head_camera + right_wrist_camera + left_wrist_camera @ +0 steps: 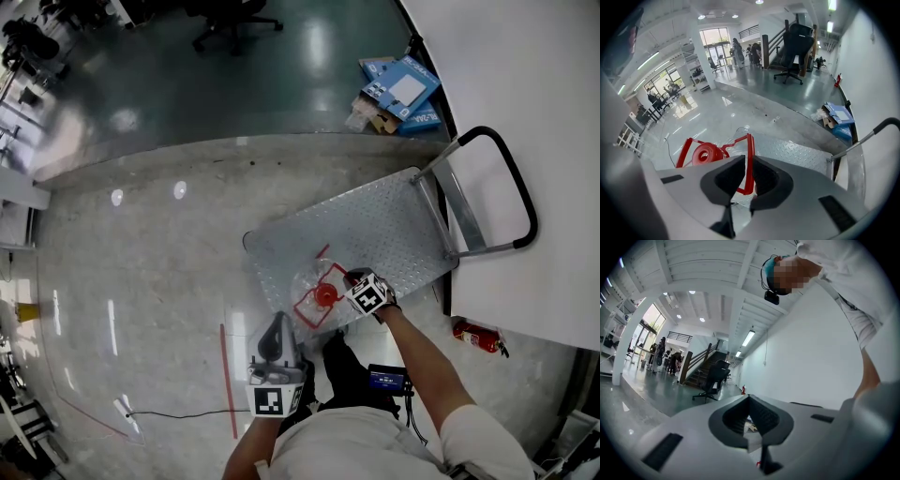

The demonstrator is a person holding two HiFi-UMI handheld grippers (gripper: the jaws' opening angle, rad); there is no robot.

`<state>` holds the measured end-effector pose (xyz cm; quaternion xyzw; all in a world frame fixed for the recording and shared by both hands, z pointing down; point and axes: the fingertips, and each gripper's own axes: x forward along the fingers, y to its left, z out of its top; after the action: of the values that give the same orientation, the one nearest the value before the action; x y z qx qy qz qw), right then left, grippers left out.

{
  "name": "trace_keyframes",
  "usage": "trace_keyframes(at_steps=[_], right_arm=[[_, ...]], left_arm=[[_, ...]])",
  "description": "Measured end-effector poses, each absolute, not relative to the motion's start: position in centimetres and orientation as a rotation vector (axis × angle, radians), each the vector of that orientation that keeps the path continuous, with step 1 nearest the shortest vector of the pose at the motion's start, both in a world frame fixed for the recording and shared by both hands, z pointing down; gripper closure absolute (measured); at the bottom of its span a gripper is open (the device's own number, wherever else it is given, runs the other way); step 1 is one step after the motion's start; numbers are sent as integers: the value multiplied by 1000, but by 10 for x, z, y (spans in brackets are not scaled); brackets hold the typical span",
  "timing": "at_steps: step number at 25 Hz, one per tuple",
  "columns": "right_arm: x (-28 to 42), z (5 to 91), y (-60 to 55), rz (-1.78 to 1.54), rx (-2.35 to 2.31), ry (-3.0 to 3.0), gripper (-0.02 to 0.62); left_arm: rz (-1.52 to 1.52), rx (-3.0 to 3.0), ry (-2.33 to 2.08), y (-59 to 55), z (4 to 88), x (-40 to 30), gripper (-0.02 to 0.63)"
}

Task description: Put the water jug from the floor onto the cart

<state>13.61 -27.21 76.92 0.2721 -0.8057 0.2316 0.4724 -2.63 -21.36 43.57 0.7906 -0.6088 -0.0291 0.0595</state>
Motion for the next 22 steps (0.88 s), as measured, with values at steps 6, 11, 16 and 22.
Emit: trace_keyframes(at_steps=[6, 11, 16, 22], right_arm=[[133, 723, -274, 479, 798, -2065, 553], [117, 635, -263, 348, 1014, -2235, 583], [102, 525, -225, 277, 1208, -2430, 583], [111, 452, -175, 252, 1463, -2520, 583]], left_arm=[[-103, 2413, -1824, -212, 428, -28, 603], [-119, 2444, -1804, -200, 417, -31, 603], [-180, 2490, -1761, -176, 391, -36, 603], [-230, 2525, -1735, -150, 376, -34, 603]])
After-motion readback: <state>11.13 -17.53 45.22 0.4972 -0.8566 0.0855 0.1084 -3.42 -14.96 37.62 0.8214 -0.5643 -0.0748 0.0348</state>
